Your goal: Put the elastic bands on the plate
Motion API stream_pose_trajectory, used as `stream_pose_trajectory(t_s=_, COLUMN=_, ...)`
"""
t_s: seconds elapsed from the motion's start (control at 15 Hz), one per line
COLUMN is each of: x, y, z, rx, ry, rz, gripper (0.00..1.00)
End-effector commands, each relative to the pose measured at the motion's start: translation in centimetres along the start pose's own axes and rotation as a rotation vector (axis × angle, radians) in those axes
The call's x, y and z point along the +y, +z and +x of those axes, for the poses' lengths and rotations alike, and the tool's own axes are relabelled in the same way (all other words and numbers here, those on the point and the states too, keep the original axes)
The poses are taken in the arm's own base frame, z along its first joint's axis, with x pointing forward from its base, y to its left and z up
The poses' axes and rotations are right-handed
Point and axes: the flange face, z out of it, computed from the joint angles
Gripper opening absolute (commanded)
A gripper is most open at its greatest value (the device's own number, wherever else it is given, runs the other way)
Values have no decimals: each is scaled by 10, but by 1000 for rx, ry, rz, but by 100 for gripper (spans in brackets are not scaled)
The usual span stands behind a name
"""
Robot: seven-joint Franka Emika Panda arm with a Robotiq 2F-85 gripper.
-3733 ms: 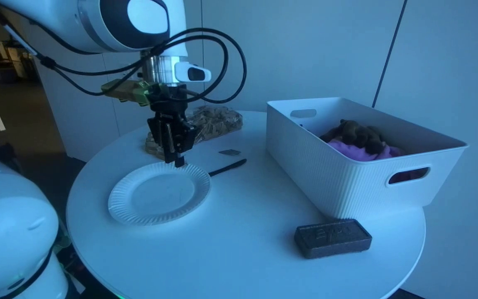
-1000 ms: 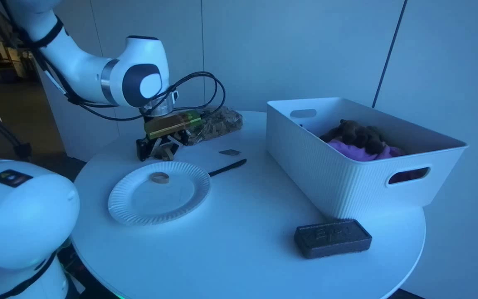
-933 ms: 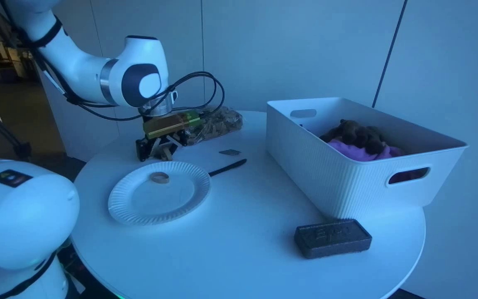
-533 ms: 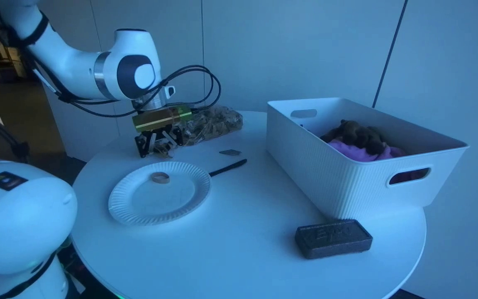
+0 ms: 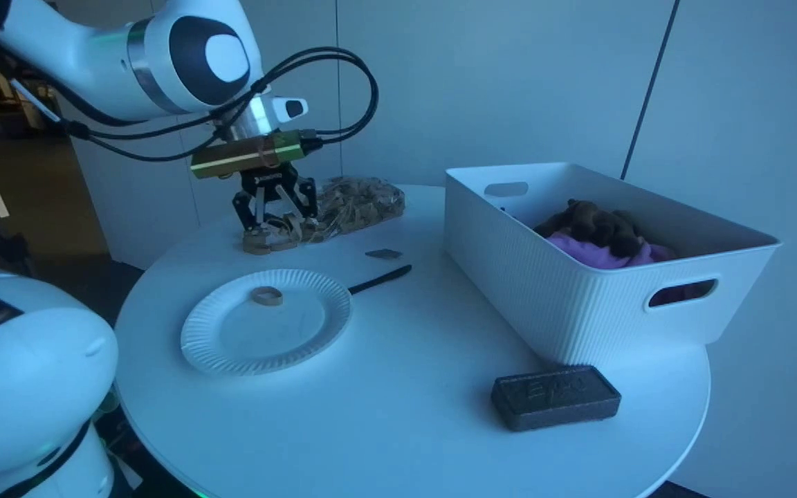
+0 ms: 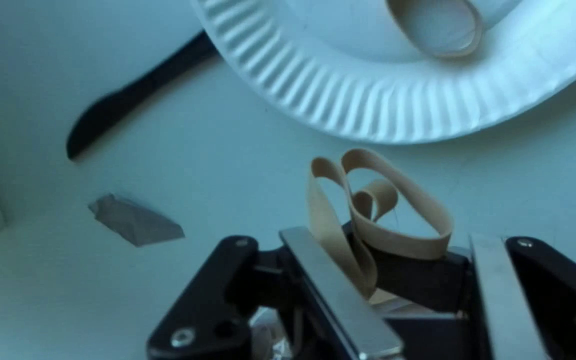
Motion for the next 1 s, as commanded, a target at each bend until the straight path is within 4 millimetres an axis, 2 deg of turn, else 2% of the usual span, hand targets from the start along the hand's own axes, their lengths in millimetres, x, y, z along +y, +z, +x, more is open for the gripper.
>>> stream_pose_trajectory(t_s=0.0, x=18, y=-13, z=-30, rx=-72, ry=189, rz=30, gripper=0)
stream_pose_trajectory(t_s=0.2, x=31, y=-2, z=-51, rx=-157, ry=328, rz=104, gripper=0)
stream_pose_trajectory(t_s=0.4, x=43, y=18, z=-61, rx=-179, ry=404, rz=179, gripper=0)
stream_pose_trajectory(t_s=0.53, x=47, y=28, z=-65, rx=-180, ry=433, rz=212, gripper=27)
stream_pose_trajectory(t_s=0.67, x=51, y=33, z=-67, rx=-177, ry=447, rz=223, gripper=39)
stream_pose_trajectory(t_s=0.93, x=54, y=35, z=-67, rx=-175, ry=466, rz=218, gripper=70)
